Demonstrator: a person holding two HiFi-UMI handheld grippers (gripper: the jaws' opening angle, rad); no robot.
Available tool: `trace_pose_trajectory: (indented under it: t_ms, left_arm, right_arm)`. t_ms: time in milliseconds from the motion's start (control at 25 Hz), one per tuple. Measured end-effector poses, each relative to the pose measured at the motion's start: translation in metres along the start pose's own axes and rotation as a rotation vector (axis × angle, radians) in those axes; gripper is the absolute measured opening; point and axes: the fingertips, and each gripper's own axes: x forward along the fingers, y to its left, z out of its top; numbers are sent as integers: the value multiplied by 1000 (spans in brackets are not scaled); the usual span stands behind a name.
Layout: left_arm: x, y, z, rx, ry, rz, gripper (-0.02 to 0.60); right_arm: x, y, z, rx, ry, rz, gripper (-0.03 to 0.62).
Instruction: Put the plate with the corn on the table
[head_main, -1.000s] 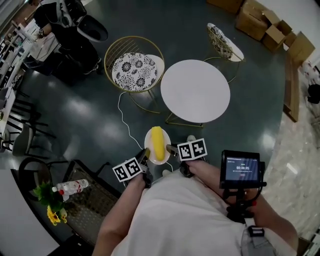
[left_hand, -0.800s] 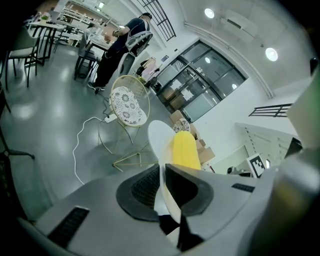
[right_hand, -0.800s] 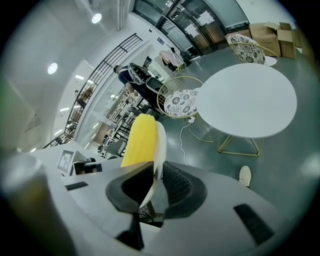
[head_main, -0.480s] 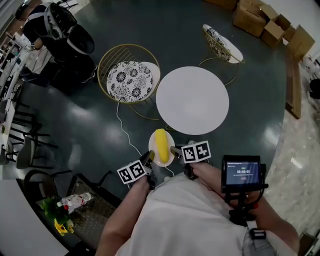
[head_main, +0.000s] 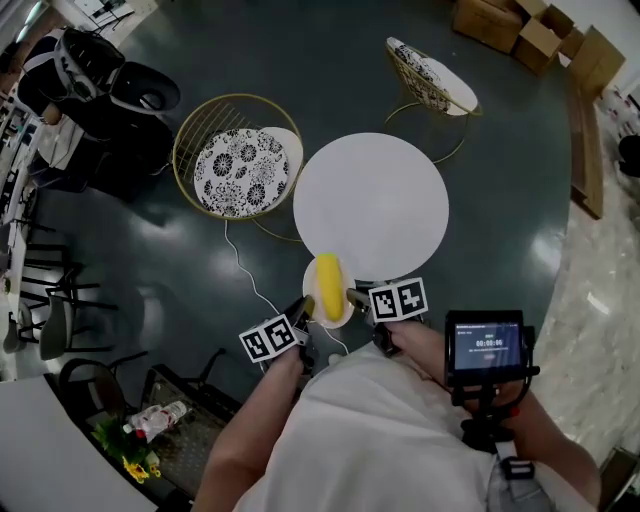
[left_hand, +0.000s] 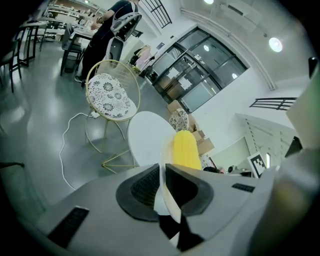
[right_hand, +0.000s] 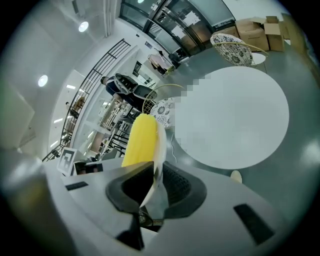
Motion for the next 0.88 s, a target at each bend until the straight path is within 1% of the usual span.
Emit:
trace_pose_trajectory:
  t_ms: [160, 240, 360, 880]
  left_arm:
    - [22, -10, 2, 22, 23, 0, 43]
    - [39, -20, 10, 27, 35, 2, 43]
    - [65, -36, 21, 24, 48, 6, 43]
    - [140, -63, 32, 23, 86, 29, 43]
  right_arm:
    - [-6, -20, 9, 17, -10, -8, 61]
    - [-12, -32, 23, 26, -8, -11, 61]
    - [-21, -52, 47, 38, 0, -14, 61]
    - [-36, -116, 92, 45, 46, -20, 61]
